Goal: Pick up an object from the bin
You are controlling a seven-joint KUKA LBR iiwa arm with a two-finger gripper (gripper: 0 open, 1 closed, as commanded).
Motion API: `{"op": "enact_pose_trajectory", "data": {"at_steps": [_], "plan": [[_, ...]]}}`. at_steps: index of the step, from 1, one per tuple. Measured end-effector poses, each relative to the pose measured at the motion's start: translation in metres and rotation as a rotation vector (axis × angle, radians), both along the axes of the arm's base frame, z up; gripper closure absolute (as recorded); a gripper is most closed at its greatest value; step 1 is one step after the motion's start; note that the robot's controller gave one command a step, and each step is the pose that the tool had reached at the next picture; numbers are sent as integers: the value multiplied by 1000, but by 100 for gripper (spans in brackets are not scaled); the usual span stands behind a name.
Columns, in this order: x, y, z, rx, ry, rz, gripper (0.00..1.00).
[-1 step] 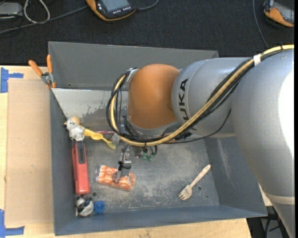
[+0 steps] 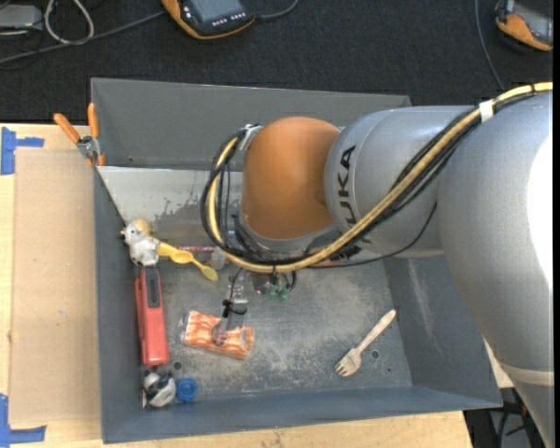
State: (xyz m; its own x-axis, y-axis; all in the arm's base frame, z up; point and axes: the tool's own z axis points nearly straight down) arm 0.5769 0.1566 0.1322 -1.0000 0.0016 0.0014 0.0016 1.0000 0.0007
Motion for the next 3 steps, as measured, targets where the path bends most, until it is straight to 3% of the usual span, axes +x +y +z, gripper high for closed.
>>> {"op": "enact_pose_trajectory", "data": {"at_steps": [1,2,3], "plan": [[-21,-13,-65,0,6,-62,0],[-38,-1,-26,3,-6,-62,0],[-27,-9,-56,1,6,-63,0]]}}
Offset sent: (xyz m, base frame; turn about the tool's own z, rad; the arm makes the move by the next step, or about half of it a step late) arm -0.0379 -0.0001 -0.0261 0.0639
